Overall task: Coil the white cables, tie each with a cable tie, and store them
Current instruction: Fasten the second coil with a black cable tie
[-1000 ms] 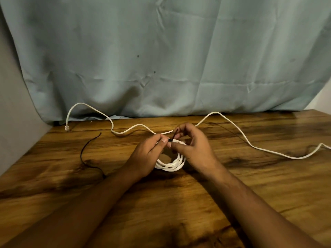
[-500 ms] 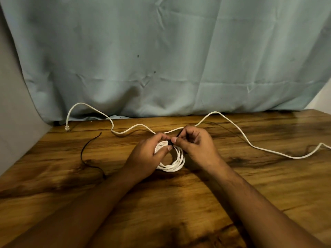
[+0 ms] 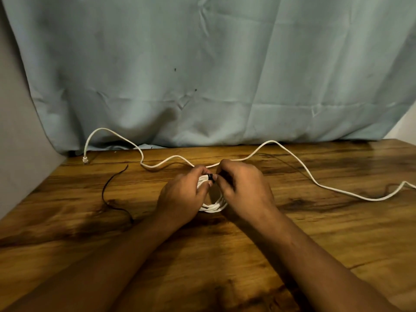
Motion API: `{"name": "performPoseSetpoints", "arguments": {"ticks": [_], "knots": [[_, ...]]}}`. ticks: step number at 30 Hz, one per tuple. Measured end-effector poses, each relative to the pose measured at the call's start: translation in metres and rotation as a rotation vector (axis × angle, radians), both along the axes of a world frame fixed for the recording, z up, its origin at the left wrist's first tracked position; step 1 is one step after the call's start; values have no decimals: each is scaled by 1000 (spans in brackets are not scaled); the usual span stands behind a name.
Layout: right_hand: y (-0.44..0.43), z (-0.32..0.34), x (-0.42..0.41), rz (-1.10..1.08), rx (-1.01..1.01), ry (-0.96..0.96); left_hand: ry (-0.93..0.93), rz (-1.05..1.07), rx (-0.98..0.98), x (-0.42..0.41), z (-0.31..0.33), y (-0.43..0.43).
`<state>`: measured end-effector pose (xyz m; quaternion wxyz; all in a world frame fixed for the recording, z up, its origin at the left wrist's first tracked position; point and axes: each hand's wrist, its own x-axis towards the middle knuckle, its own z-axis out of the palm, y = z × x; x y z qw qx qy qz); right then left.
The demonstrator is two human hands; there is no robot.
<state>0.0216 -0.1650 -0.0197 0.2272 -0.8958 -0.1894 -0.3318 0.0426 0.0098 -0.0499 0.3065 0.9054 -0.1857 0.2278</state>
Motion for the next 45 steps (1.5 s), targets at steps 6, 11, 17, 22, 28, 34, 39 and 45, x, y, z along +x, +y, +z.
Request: {"name": "performPoseSetpoints", "arguments": {"ticks": [6,11,17,22,28,34,39,45], "knots": [[-4,-15,12,336,840,575,17,-103,-161,3,4,1],[-6,-17,14,476,1029,759,217,-188,-470,3,2,0],[-3,-13,10,625,1138,875,410,-295,-868,-3,9,-1],[-2,-12,12,660,1243,934,501,-335,-976,-2,11,-2],[-7,-10,15,643,1226,892,593,-401,-1003,-1,13,0],[-9,-13,18,658,1312,936,692,-478,-976,-2,16,2],[-17,-9,19,615,1189,854,515,-405,-715,-1,12,4],[-16,-10,18,562,1140,755,341,-318,-513,2,6,5]]}}
